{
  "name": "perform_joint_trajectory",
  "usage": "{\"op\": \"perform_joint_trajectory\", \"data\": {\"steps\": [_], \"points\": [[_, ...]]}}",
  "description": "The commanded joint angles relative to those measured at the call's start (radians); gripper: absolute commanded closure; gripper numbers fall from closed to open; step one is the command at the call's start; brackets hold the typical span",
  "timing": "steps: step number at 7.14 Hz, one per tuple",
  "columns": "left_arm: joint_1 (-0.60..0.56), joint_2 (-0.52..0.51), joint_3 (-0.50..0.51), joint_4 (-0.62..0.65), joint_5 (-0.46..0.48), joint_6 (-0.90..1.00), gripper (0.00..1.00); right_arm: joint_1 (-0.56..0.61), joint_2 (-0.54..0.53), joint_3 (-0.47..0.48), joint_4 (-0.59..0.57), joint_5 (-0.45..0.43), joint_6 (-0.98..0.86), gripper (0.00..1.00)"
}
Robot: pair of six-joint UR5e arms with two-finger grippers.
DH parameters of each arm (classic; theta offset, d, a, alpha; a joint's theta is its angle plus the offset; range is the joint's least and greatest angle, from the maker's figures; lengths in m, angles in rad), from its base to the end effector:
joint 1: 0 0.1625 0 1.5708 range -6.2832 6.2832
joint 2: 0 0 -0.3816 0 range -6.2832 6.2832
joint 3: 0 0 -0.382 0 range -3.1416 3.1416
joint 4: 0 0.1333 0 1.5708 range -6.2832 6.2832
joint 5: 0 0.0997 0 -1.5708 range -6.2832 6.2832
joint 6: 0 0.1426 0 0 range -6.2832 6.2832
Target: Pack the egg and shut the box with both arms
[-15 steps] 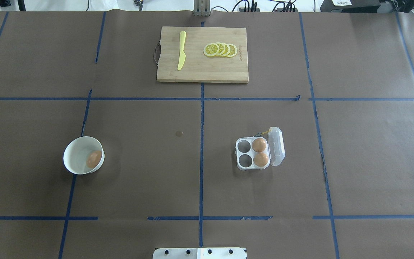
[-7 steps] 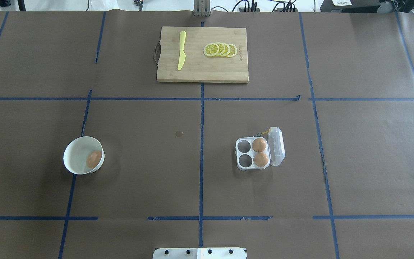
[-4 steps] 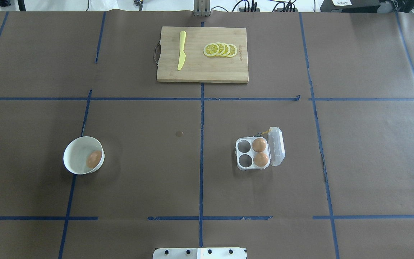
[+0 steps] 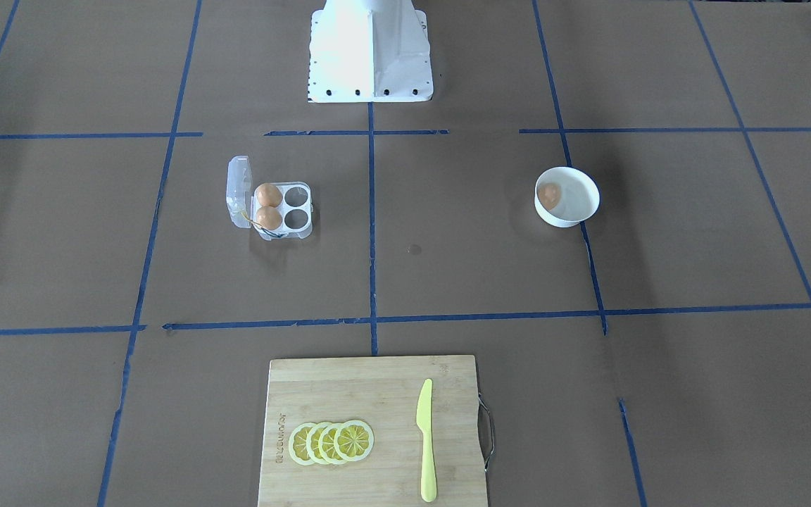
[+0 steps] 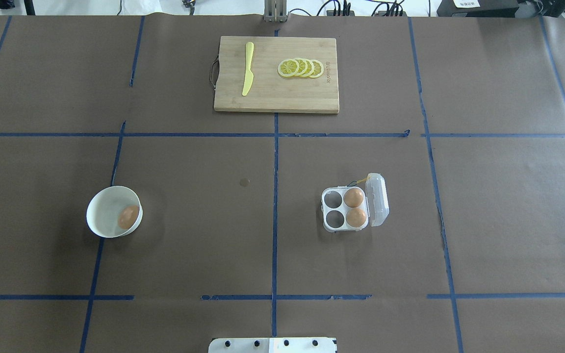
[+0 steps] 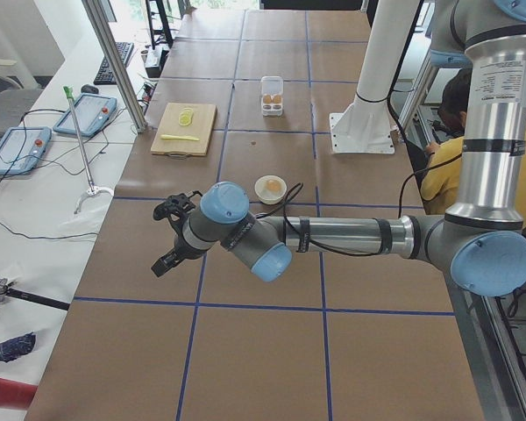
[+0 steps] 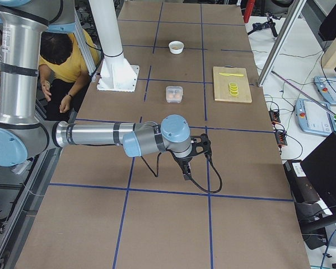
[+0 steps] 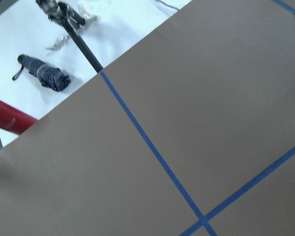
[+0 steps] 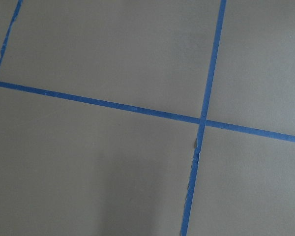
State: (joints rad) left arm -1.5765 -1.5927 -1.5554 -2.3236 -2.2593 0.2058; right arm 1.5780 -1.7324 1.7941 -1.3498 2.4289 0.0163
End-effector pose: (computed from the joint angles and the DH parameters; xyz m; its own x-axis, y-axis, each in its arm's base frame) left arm -0.0458 -0.5382 0.5528 0.7592 0.5721 -0.3104 -0.1543 0.6215 0.7681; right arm 0.0286 -0.4414 0.5773 0.6552 -0.1907 0.7310 -0.0176 0.9635 0.2671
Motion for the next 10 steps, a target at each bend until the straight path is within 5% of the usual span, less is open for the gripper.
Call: {"op": "perform_joint_trajectory", "data": {"steps": [1, 3, 4, 6, 9, 10], "points": [[0.007, -0.012, -0.009, -0.026, -0.081, -0.003, 0.0, -0.001, 0.001, -0.001, 0.0, -0.001, -0.001, 0.0], [0.14, -0.003, -0.018, -0.137, -0.129, -0.067, 0.0, -0.001, -0.001, -0.001, 0.0, 0.001, 0.001, 0.0], [0.209, -0.006, -0.023, -0.149, -0.128, -0.244, 0.0, -0.001, -0.001, -0.002, 0.0, -0.001, 0.001, 0.0], [0.376, -0.003, -0.129, -0.166, -0.091, -0.434, 0.0, -0.001, -0.001, -0.007, -0.002, -0.002, 0.001, 0.0], [0.669, -0.003, -0.262, -0.123, 0.166, -0.734, 0.02, -0.001, -0.001, -0.007, -0.002, -0.002, 0.001, 0.0], [0.731, 0.0, -0.284, -0.112, 0.208, -0.765, 0.16, -0.001, -0.001, -0.008, -0.002, -0.004, -0.001, 0.0]]}}
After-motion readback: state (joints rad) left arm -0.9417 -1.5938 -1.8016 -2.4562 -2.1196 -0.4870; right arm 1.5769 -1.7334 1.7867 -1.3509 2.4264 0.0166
